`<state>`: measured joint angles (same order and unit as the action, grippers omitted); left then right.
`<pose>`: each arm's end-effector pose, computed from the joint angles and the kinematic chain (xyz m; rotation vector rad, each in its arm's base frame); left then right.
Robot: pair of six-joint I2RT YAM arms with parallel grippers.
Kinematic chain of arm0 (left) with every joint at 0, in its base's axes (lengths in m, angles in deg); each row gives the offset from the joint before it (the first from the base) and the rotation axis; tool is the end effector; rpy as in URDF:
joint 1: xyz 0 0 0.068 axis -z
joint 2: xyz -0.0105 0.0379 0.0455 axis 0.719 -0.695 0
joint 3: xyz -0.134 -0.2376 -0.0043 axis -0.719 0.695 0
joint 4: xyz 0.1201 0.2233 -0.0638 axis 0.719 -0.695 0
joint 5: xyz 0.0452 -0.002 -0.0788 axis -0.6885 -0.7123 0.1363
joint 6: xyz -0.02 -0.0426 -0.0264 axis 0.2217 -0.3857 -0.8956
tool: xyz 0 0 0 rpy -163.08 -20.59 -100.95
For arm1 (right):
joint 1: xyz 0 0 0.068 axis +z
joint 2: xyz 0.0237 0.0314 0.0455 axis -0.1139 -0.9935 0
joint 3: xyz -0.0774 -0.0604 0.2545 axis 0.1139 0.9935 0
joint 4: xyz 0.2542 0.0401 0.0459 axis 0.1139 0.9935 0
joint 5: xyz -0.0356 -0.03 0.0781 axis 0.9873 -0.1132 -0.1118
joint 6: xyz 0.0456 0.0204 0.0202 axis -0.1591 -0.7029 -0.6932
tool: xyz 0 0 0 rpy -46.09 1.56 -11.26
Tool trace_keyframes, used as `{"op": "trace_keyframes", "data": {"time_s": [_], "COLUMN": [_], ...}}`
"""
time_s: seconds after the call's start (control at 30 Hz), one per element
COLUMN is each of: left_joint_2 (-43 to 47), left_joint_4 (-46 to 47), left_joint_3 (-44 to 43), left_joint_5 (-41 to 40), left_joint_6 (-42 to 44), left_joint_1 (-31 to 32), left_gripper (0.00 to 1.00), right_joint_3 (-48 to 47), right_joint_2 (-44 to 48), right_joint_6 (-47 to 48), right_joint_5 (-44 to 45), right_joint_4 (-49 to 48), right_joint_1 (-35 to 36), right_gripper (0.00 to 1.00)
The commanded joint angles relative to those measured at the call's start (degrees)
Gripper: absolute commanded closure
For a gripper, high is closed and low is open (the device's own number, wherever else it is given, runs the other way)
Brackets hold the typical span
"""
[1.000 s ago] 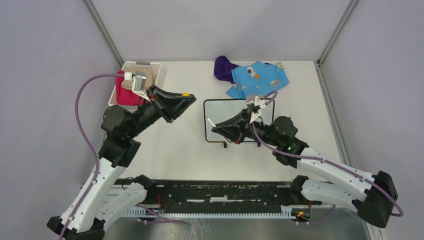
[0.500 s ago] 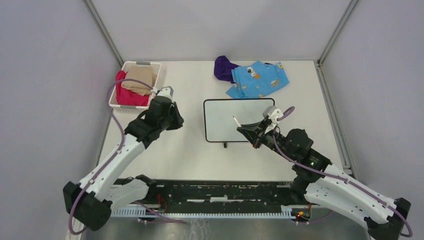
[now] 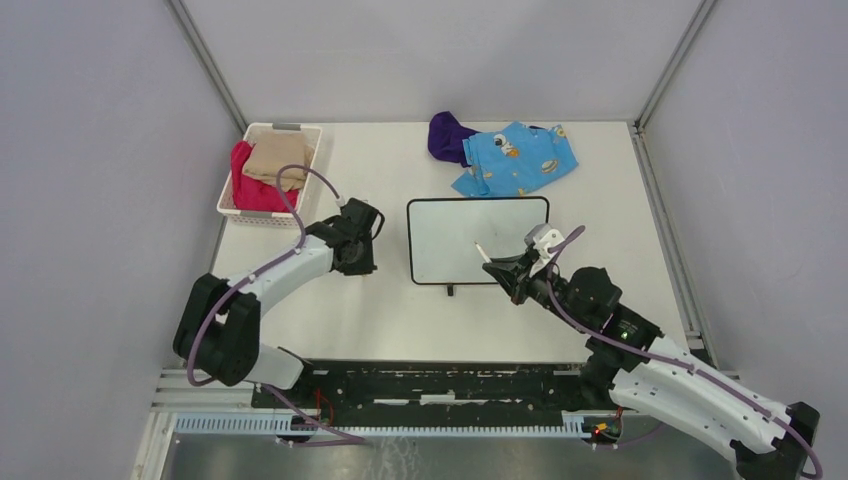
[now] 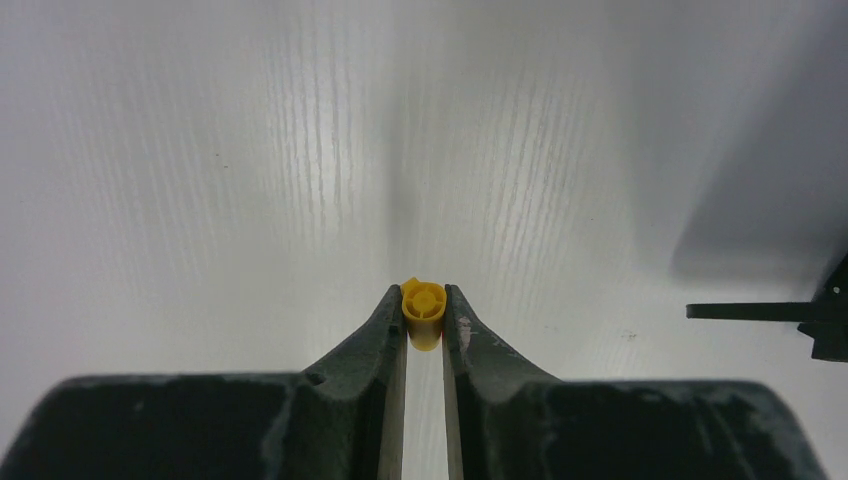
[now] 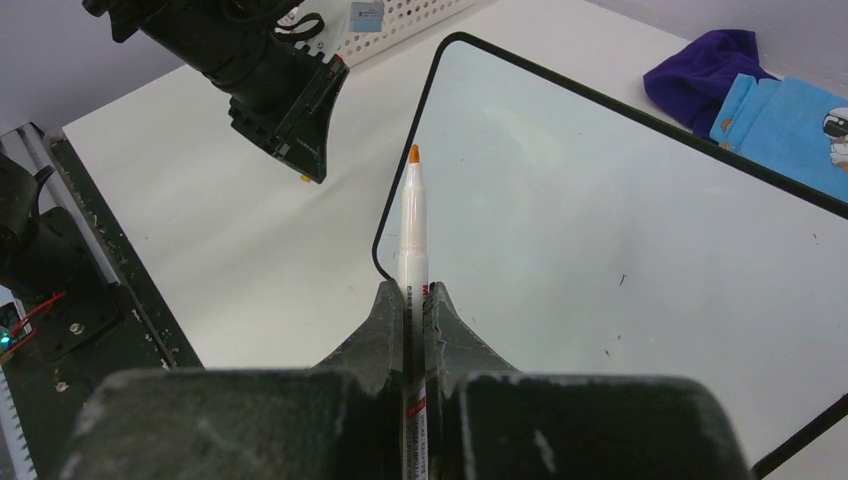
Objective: Write a sentence on the whiteboard
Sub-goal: Place the pen cap at the center of the board.
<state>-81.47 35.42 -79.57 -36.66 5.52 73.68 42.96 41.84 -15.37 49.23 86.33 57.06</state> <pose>0.2383 -0.1172 0.2039 -0.0875 2.6538 -0.0547 0.1010 0.1191 0.2901 -0.5598 1.5951 0.7346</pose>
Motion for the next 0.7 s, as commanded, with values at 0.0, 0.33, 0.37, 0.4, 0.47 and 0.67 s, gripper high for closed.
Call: {"op": "trace_keyframes", "data": {"time_s": [0.0, 0.33, 0.37, 0.4, 0.47, 0.67], "left_joint_2": [-2.93, -8.07, -8.89, -9.44, -10.16, -10.84], "left_joint_4": [5.05, 5.77, 5.78, 5.79, 5.77, 5.60], "left_joint_3": [0.67, 1.52, 1.48, 1.31, 1.18, 1.43], "left_joint_5": [2.14, 4.22, 4.61, 4.83, 4.94, 4.79], "left_joint_6": [0.85, 1.20, 1.28, 1.28, 1.37, 1.55], "left_joint_1": [-0.11, -0.11, -0.11, -0.11, -0.10, -0.10], "left_gripper": [0.98, 0.97, 0.97, 0.96, 0.95, 0.90], "right_joint_3": [-0.38, -0.94, -1.14, -1.31, -1.71, -2.63], "right_joint_2": [-1.29, -3.67, -3.88, -4.03, -4.36, -4.62], "right_joint_6": [1.03, 1.15, 1.32, 1.47, 1.55, 1.88], "right_joint_5": [-0.74, -2.34, -2.30, -2.18, -2.16, -2.23], "right_joint_4": [-2.90, -5.55, -5.62, -5.70, -5.81, -5.48], "right_joint_1": [-0.03, -0.02, -0.08, -0.15, -0.05, -0.07], "right_gripper": [1.00, 1.00, 1.00, 1.00, 1.00, 1.00]}}
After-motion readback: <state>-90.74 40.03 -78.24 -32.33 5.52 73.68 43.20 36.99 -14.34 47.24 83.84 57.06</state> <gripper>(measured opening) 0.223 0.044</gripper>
